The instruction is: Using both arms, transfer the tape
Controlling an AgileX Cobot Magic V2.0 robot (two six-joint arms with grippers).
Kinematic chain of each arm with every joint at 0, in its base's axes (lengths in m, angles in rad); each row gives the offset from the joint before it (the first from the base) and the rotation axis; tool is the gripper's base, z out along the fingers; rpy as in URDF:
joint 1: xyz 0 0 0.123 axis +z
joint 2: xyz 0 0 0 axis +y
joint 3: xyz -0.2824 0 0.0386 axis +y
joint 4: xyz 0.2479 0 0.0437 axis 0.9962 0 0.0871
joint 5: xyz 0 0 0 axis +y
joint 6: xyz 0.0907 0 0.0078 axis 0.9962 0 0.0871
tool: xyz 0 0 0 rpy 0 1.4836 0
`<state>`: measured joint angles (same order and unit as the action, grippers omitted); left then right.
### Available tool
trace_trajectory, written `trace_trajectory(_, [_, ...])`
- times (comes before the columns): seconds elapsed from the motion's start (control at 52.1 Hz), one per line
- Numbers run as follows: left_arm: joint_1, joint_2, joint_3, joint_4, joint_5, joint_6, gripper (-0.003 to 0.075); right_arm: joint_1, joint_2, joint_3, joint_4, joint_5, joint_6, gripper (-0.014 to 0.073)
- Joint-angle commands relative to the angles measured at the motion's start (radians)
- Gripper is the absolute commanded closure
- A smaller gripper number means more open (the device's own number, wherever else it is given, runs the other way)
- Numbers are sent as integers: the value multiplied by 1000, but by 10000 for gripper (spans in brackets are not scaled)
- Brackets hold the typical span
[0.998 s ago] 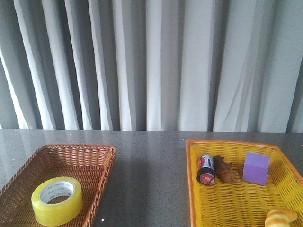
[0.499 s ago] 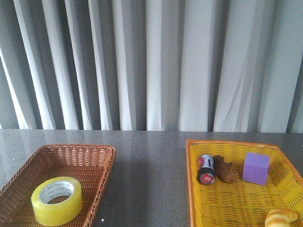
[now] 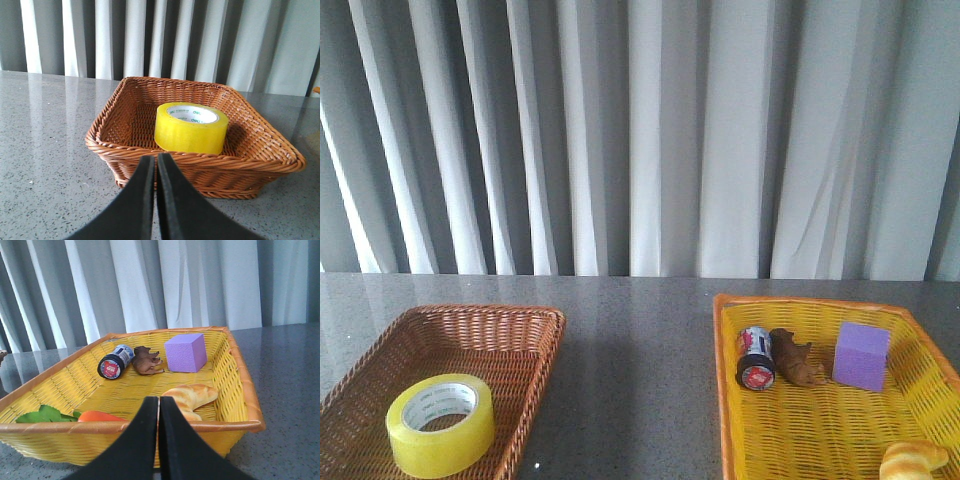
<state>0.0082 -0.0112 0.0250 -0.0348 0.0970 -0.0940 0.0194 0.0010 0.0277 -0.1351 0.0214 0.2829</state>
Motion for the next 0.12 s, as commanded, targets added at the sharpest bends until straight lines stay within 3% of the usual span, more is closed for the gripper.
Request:
trace_trajectory(0.0, [1,-15,-29,-3,-77,-9,726,-8,10,6,-8,-77,-5,599])
trace_trajectory(0.096, [1,-15,-29,-3,-77,-9,726,-8,10,6,-8,-77,-5,599])
